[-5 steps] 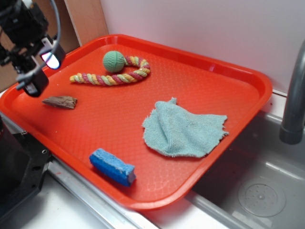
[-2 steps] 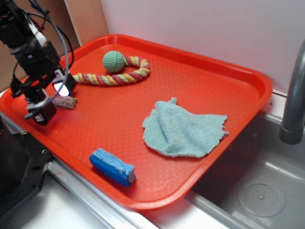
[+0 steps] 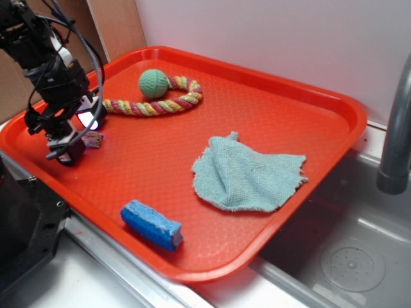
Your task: Grab the wood chip.
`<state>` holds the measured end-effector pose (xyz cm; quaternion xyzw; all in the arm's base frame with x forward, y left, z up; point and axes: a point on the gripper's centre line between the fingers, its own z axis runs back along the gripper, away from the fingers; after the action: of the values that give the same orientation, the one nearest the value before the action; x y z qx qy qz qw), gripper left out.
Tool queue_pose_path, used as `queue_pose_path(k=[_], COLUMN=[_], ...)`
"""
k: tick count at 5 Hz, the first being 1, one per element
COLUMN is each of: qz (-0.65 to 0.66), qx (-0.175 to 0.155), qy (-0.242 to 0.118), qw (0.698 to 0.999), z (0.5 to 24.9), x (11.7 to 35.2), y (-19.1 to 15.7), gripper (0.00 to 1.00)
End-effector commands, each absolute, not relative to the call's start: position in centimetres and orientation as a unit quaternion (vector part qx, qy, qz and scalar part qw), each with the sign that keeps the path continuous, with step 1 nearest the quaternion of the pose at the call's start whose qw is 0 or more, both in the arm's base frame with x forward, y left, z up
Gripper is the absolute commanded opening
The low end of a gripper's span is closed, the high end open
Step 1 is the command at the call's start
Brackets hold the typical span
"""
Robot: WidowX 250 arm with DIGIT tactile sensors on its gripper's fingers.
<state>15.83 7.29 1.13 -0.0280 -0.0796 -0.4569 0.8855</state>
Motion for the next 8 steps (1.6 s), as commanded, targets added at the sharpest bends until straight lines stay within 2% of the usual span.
queue_pose_path(k=[1, 2, 3, 4, 5, 6, 7, 8], qz=[-0.472, -0.484, -0.427, -0.311, -0.193, -0.07, -0.005, 0.028], qx=[-0.034, -0.016, 0.015, 0.048, 0.042, 0.016, -0.001, -0.005], qy=[-0.059, -0.038, -0.018, 0.014, 0.059, 0.036, 0.001, -0.026], qw=[0.879, 0.874, 0.904, 0.949, 0.979, 0.997, 1.0, 0.999], z=[0.2, 0.6, 3.0, 6.1, 9.4, 12.6, 16.3, 19.5], x=[14.6, 14.5, 14.8, 16.3, 17.9, 19.2, 19.4, 18.9], y=[5.8, 4.9, 3.9, 1.8, -0.1, -0.3, -0.5, -0.8], gripper=[0.0, 0.0, 0.0, 0.0, 0.0, 0.0, 0.0, 0.0])
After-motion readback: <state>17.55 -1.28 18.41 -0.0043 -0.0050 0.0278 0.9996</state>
